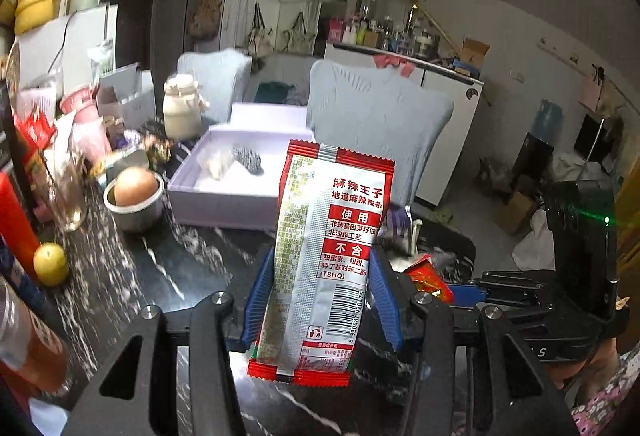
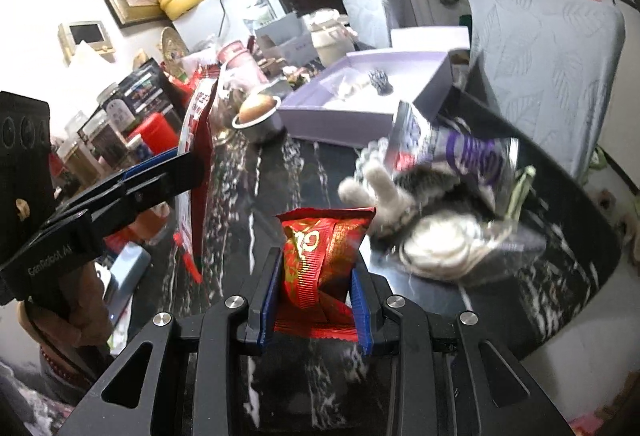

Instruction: Organize soft objects

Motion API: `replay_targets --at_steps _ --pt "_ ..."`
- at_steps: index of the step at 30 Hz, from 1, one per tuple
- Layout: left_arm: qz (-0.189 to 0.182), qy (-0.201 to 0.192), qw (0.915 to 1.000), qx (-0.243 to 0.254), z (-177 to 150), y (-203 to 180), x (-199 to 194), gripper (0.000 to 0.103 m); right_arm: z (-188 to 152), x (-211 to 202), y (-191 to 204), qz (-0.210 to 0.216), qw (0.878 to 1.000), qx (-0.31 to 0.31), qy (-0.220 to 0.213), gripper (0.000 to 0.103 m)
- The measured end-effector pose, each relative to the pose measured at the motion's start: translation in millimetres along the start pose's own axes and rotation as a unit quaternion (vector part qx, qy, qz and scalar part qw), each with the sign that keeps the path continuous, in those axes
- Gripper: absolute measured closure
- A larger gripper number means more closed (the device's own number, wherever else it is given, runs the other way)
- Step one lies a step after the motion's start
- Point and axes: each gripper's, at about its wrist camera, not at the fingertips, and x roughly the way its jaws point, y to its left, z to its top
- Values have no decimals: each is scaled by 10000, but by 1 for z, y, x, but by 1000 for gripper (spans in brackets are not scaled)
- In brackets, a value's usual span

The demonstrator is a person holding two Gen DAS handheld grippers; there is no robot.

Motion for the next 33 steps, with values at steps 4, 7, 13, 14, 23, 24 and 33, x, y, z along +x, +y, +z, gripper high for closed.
replay_targets --at_steps 4,7,13,14,23,24,33 --pt "59 -83 9999 67 14 -1 2 56 16 -5 2 -51 9998 -102 -174 72" --pt "81 -124 9999 76 24 -1 5 56 29 -7 3 -39 9994 -158 -294 72" --pt "136 -207 9997 93 45 4 18 56 56 -6 -2 -108 9987 -241 -432 72" --pt "143 -226 9996 92 50 5 20 56 62 -5 -3 -119 9985 -241 -474 72" --pt "297 -357 9988 137 85 24 44 56 104 0 -14 -270 9963 -335 -742 72" --pt "306 -377 9987 131 90 27 47 56 110 1 -15 -309 9959 -376 -769 72" --pt "318 -533 9980 124 127 44 81 56 160 15 -21 -349 9927 -696 -924 72"
